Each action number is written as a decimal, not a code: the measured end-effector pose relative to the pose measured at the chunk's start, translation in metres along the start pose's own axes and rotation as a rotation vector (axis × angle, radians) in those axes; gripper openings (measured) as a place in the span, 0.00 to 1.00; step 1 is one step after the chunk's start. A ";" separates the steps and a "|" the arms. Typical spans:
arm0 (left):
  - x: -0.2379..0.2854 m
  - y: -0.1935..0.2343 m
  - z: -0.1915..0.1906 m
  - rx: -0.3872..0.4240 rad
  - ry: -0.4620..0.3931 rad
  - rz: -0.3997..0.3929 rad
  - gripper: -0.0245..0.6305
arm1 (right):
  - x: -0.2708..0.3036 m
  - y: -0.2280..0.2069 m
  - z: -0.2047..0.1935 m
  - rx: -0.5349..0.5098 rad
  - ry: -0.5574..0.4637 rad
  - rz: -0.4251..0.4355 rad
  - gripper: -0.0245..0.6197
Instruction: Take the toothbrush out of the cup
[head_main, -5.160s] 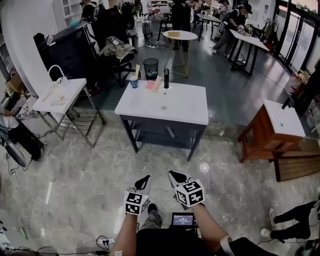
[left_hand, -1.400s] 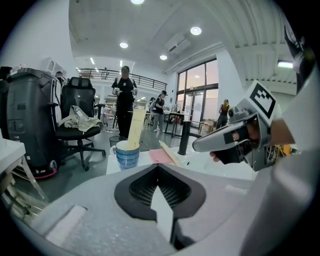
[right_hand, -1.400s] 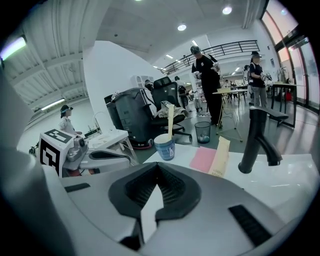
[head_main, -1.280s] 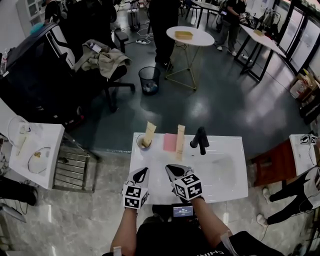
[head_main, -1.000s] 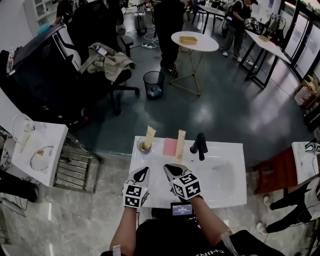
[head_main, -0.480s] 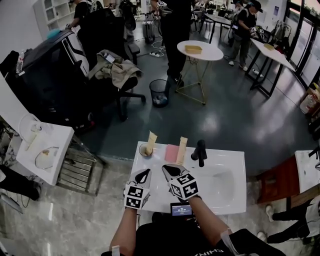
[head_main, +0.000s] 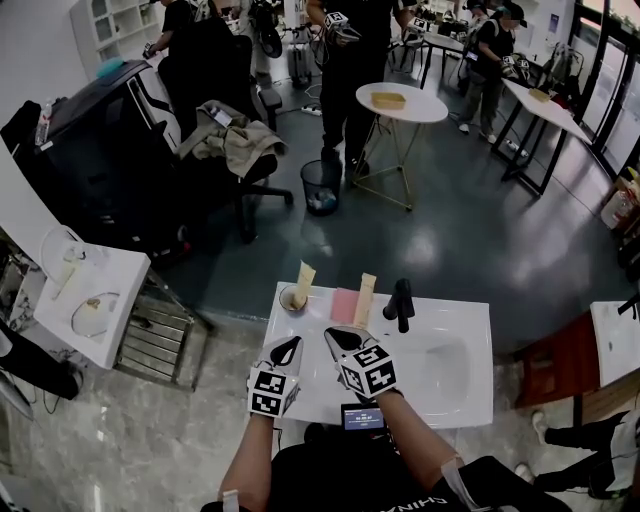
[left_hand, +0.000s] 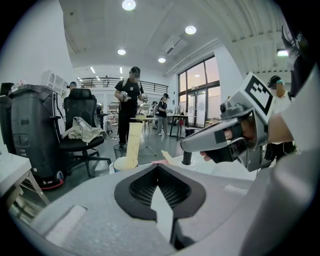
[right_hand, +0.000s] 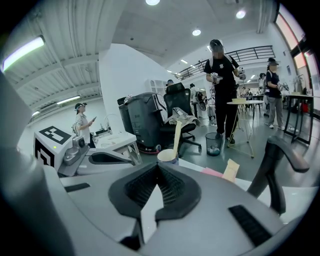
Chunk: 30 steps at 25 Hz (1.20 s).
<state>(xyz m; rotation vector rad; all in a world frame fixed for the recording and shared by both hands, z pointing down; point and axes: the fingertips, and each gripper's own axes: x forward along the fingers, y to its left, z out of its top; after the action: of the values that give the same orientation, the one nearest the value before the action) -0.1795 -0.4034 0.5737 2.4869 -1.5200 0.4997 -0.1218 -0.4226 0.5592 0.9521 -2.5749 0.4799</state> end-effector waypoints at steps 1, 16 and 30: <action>0.000 0.000 0.000 0.000 0.000 0.000 0.05 | 0.000 0.000 0.000 0.001 0.000 0.000 0.05; 0.004 0.005 -0.004 -0.016 0.014 0.008 0.05 | 0.004 -0.010 -0.008 0.024 0.024 0.005 0.05; 0.027 0.030 0.011 -0.068 -0.013 0.034 0.05 | 0.044 -0.048 0.012 0.021 0.034 -0.011 0.05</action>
<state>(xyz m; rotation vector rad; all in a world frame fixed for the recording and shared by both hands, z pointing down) -0.1927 -0.4429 0.5728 2.4222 -1.5590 0.4308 -0.1231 -0.4864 0.5769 0.9564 -2.5377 0.5166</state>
